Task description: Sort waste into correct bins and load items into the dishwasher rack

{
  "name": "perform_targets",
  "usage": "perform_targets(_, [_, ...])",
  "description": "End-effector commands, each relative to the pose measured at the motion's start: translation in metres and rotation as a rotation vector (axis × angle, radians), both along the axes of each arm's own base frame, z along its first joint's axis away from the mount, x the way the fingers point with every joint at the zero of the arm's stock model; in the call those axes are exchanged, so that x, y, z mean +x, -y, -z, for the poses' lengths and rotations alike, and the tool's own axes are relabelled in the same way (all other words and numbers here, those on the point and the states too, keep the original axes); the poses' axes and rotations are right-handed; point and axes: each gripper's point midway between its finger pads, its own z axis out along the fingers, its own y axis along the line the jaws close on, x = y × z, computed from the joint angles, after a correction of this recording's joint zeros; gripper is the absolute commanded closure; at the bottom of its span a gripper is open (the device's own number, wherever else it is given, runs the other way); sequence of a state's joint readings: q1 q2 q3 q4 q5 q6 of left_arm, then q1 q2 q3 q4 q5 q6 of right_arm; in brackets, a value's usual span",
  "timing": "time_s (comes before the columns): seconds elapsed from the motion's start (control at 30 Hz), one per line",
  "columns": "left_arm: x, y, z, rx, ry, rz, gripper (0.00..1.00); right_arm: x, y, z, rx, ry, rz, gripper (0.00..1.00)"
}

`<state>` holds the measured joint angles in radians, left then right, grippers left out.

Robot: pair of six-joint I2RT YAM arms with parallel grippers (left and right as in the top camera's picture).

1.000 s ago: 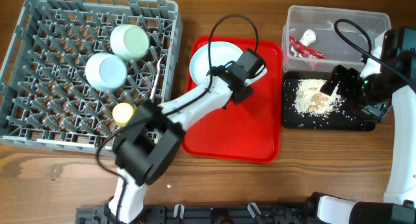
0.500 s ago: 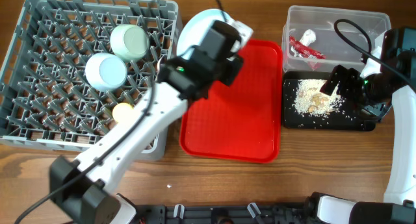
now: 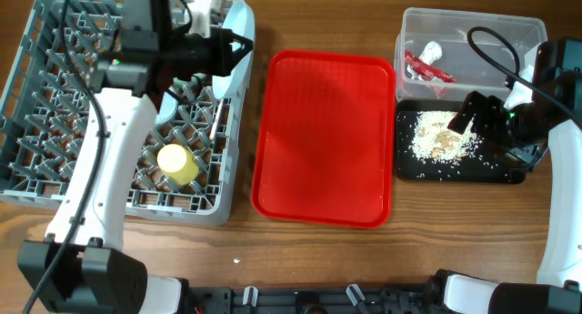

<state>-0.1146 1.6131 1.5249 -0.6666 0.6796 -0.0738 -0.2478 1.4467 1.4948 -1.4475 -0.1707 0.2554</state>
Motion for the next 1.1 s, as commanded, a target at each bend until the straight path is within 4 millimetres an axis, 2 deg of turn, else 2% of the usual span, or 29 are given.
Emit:
perform_targets(0.0, [0.004, -0.004, 0.014, -0.108, -0.081, 0.049, 0.96, 0.0, 0.003, -0.009, -0.026, 0.031, -0.016, 0.0])
perform_targets(0.2, [0.023, -0.02, 0.049, -0.113, -0.155, 0.008, 0.96, 0.0, 0.003, -0.009, -0.026, 0.032, -0.015, 0.0])
perform_targets(0.27, [0.036, -0.028, 0.059, -0.092, -0.14, -0.023, 0.96, 0.0, 0.003, -0.009, -0.026, 0.031, -0.015, 0.0])
perform_targets(0.3, [0.041, -0.031, 0.062, -0.075, -0.129, -0.041, 0.93, 0.0, 0.003, -0.009, -0.026, 0.031, -0.016, 0.0])
perform_targets(0.33, [0.045, -0.036, 0.067, -0.049, -0.126, -0.066, 0.79, 0.0, 0.003, -0.009, -0.026, 0.031, -0.016, 0.0])
perform_targets(0.4, [0.048, -0.041, 0.071, -0.02, -0.126, -0.093, 0.29, 0.001, 0.003, -0.009, -0.026, 0.032, -0.015, 0.0])
perform_targets(0.43, [0.048, -0.041, 0.071, -0.02, -0.127, -0.093, 0.0, 0.001, 0.003, -0.009, -0.027, 0.034, -0.015, 0.0])
perform_targets(0.5, [0.047, -0.041, 0.066, -0.02, -0.115, -0.094, 0.0, 0.001, 0.003, -0.009, -0.027, 0.036, -0.015, 0.0])
perform_targets(0.63, [0.043, -0.054, 0.035, 0.043, -0.032, -0.164, 0.0, 0.003, 0.003, -0.01, -0.029, 0.044, -0.016, 0.0])
perform_targets(0.67, [0.036, -0.061, 0.021, 0.075, -0.006, -0.2, 0.0, 0.006, 0.003, -0.011, -0.025, 0.056, -0.017, 0.0])
perform_targets(0.73, [0.023, -0.072, 0.012, 0.125, -0.017, -0.264, 0.0, 0.014, -0.005, -0.014, 0.016, 0.096, -0.033, 0.0])
perform_targets(0.8, [0.008, -0.088, 0.019, 0.208, -0.089, -0.376, 0.0, 0.026, -0.019, -0.019, 0.052, 0.154, -0.099, 0.0])
perform_targets(0.87, [-0.011, -0.103, 0.036, 0.334, -0.167, -0.444, 0.0, 0.037, -0.032, -0.023, 0.043, 0.201, -0.15, 0.0])
perform_targets(0.93, [-0.033, -0.114, 0.056, 0.446, -0.277, -0.486, 0.0, 0.055, -0.055, -0.029, 0.011, 0.277, -0.259, 0.0])
perform_targets(1.07, [-0.055, -0.12, 0.068, 0.478, -0.391, -0.523, 0.0, 0.09, -0.077, -0.04, -0.104, 0.41, -0.342, 0.0])
